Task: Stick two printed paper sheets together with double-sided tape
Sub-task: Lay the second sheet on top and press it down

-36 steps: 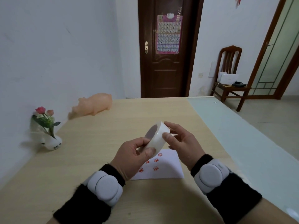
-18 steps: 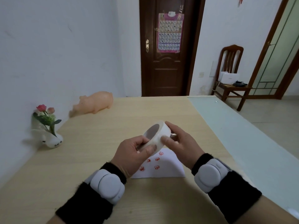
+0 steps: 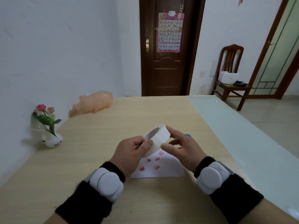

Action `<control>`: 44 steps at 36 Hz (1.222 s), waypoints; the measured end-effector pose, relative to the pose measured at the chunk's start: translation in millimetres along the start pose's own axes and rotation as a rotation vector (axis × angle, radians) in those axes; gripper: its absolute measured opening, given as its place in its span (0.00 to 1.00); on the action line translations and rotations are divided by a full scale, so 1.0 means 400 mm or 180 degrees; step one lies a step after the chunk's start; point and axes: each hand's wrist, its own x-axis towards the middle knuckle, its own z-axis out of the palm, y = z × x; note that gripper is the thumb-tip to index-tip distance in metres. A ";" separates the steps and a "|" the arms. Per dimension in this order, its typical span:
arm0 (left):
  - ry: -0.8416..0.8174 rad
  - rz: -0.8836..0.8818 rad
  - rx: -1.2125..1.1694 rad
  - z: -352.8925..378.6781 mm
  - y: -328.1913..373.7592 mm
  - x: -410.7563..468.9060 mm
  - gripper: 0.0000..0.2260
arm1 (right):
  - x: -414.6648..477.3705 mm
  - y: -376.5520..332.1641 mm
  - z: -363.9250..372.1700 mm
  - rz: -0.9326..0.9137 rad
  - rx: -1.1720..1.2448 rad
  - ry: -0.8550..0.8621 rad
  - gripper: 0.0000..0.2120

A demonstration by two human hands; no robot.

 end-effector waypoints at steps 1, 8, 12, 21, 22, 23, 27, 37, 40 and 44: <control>-0.0003 0.0005 0.0011 0.000 -0.001 0.000 0.23 | 0.001 0.001 0.001 0.0021 0.0004 0.0009 0.39; -0.0239 -0.0115 0.0150 -0.011 -0.009 0.000 0.21 | 0.002 0.013 -0.002 0.0162 0.0020 0.0011 0.32; -0.0301 -0.0102 0.0169 -0.010 -0.011 -0.005 0.19 | 0.004 0.011 -0.003 0.0187 0.0244 -0.0049 0.23; -0.0259 -0.0041 0.0194 -0.007 -0.006 -0.005 0.15 | -0.001 0.003 -0.001 0.0100 0.0105 0.0016 0.25; -0.0259 -0.0018 0.0229 -0.007 -0.006 -0.004 0.15 | -0.002 0.000 0.000 0.0060 0.0017 0.0028 0.22; -0.0258 -0.0004 0.0241 -0.006 -0.007 -0.002 0.15 | -0.004 -0.001 0.001 0.0036 -0.0064 0.0029 0.20; -0.0202 0.0067 0.0312 -0.007 -0.010 0.001 0.14 | 0.001 -0.008 0.003 0.0058 -0.0190 0.0086 0.20; -0.0194 0.0132 0.0545 -0.001 0.003 -0.008 0.04 | 0.010 -0.018 0.018 0.0123 -0.0426 0.0273 0.24; -0.0115 0.0439 0.1139 -0.018 -0.010 0.005 0.10 | 0.000 -0.013 0.014 0.0174 -0.0496 0.0412 0.28; 0.0013 0.0420 0.2120 -0.049 -0.046 0.081 0.10 | -0.019 0.027 0.011 0.0150 -0.1121 0.0477 0.15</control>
